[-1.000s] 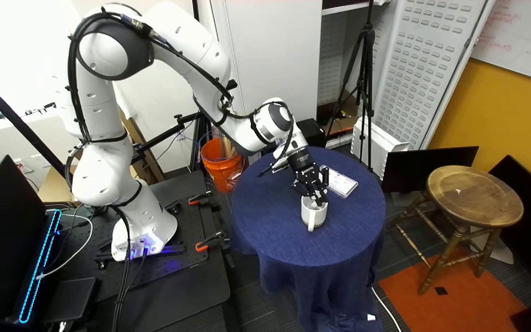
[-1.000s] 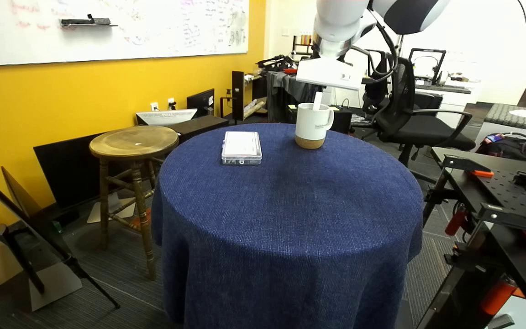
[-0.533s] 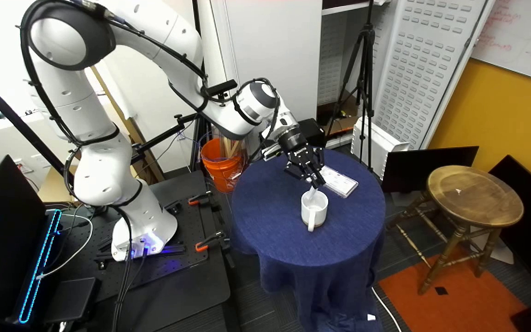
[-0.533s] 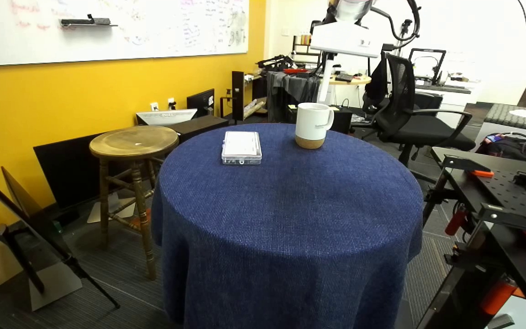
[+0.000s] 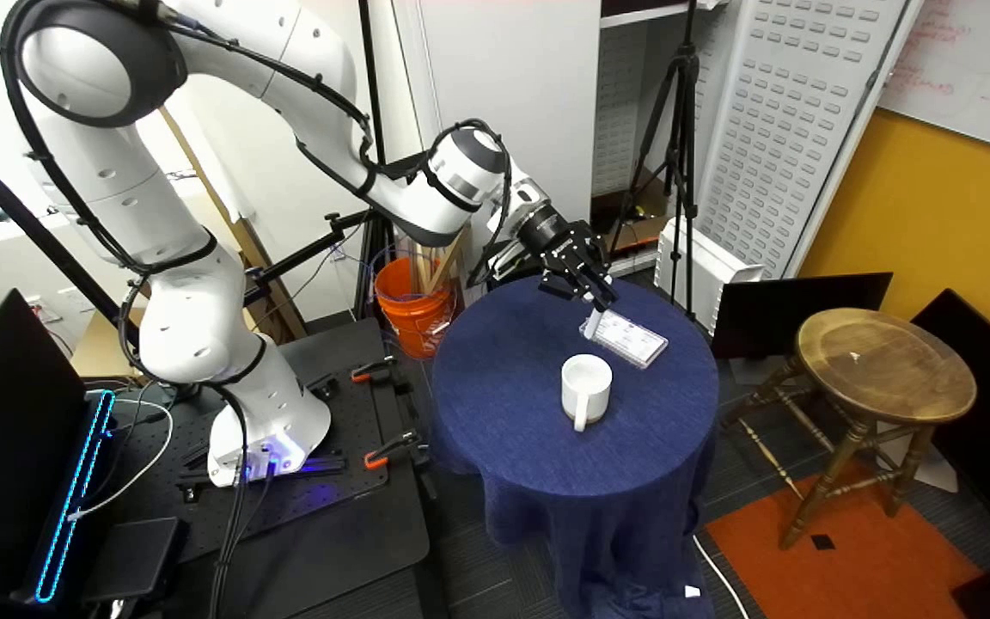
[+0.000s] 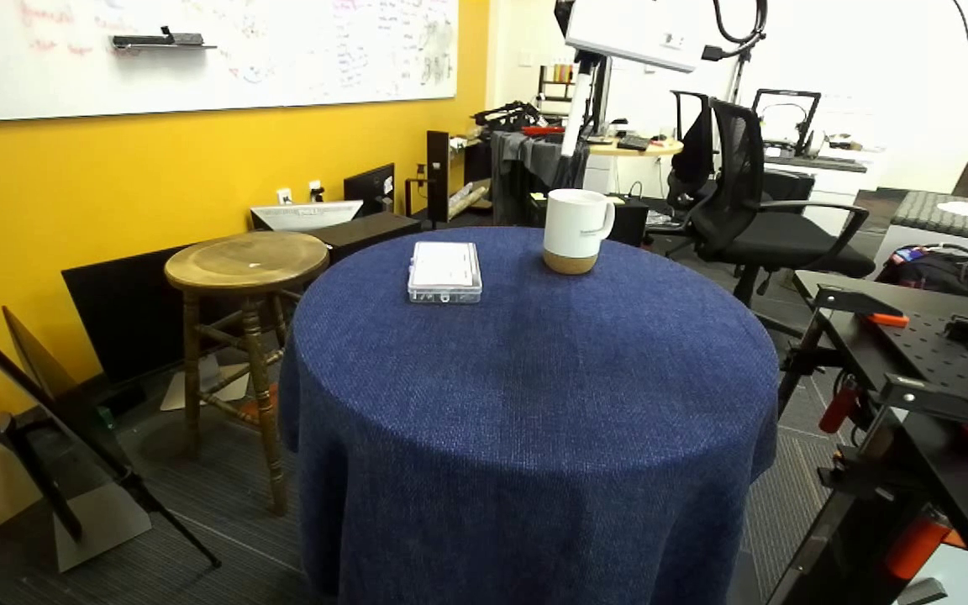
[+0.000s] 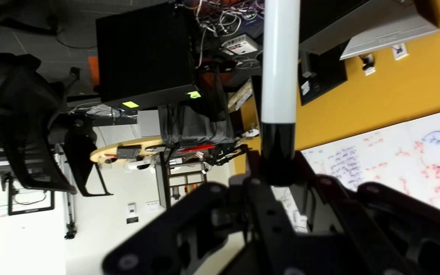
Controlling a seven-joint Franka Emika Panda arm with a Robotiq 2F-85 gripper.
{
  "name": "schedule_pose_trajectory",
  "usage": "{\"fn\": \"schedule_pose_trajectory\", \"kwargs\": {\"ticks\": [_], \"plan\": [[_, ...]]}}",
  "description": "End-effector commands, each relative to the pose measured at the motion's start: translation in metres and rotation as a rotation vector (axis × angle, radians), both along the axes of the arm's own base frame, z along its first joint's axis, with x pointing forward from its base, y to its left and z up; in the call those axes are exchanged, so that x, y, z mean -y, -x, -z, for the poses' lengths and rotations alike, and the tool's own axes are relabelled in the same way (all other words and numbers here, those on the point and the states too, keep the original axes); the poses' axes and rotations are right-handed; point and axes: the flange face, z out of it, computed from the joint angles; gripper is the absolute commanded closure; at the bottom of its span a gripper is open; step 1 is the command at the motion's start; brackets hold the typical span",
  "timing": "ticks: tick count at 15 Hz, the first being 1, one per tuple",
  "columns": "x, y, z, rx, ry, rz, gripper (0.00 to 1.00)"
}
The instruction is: Move marker from the mug to the table
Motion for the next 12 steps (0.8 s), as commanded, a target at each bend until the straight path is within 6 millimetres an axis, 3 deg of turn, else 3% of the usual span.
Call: {"fn": "schedule_pose_trajectory", "kwargs": {"ticks": [1,12], "plan": [[-0.022,-0.013,-0.001,0.039,-0.047,-0.146,0.95],[-0.084,-0.036,0.008,-0.006,-0.234,-0.652,0.95]]}}
